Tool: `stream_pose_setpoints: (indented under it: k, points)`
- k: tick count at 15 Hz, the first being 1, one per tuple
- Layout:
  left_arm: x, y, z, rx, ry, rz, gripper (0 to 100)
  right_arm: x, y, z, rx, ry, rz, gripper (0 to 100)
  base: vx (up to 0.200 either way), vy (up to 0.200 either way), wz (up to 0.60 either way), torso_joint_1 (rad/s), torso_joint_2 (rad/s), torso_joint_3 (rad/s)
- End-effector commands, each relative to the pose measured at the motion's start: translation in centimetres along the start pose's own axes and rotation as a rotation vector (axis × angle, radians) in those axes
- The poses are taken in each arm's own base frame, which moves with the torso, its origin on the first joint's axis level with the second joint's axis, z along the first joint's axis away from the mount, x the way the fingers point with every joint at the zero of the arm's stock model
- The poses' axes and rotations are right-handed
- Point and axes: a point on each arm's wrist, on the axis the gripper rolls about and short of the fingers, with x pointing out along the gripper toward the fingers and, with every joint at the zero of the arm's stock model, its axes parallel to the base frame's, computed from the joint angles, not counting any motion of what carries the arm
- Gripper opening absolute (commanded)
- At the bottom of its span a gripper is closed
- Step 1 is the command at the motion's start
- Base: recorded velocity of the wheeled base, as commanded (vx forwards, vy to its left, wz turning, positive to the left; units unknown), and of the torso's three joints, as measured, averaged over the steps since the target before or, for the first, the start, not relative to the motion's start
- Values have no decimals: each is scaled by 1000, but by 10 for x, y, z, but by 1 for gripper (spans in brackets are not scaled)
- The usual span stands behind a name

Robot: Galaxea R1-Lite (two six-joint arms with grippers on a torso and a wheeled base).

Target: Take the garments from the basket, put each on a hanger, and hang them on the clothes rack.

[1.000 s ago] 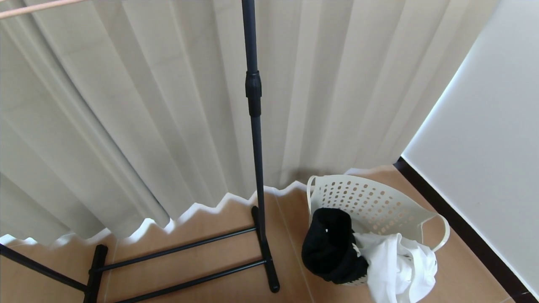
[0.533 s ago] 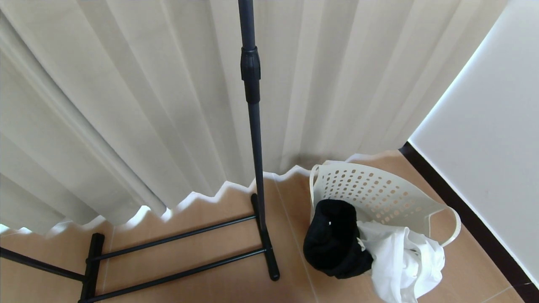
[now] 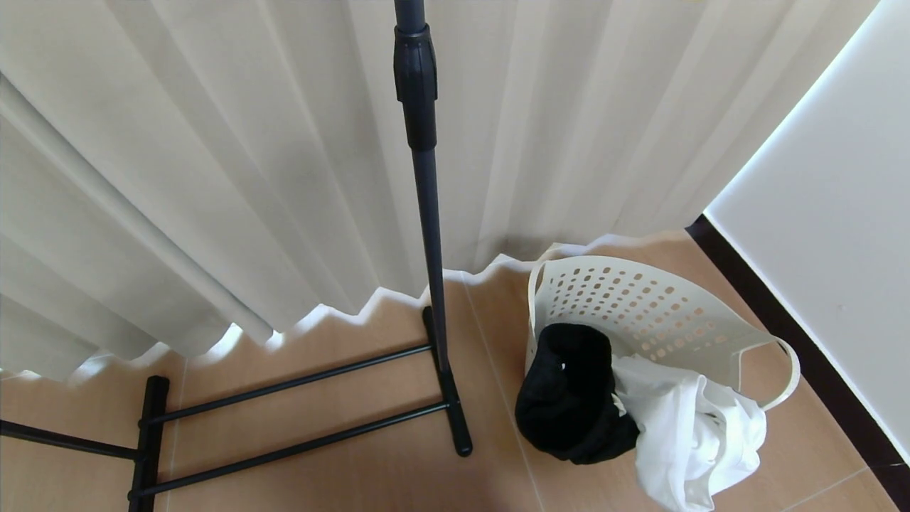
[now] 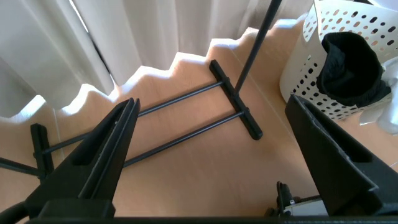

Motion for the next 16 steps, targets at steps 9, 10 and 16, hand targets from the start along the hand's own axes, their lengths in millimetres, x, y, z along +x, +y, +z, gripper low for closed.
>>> stream_pose_setpoints:
  k: [9, 10, 16]
  points:
    - [0, 0, 0, 0, 2, 0, 100, 137, 22, 67, -45, 477, 245, 100, 0, 0, 0, 0, 0, 0]
    - [0, 0, 0, 0, 0, 0, 100, 150, 27, 70, -56, 479, 259, 100, 0, 0, 0, 0, 0, 0]
    - [0, 0, 0, 0, 2, 0, 100, 311, 76, 76, -410, 538, 164, 100, 0, 0, 0, 0, 0, 0]
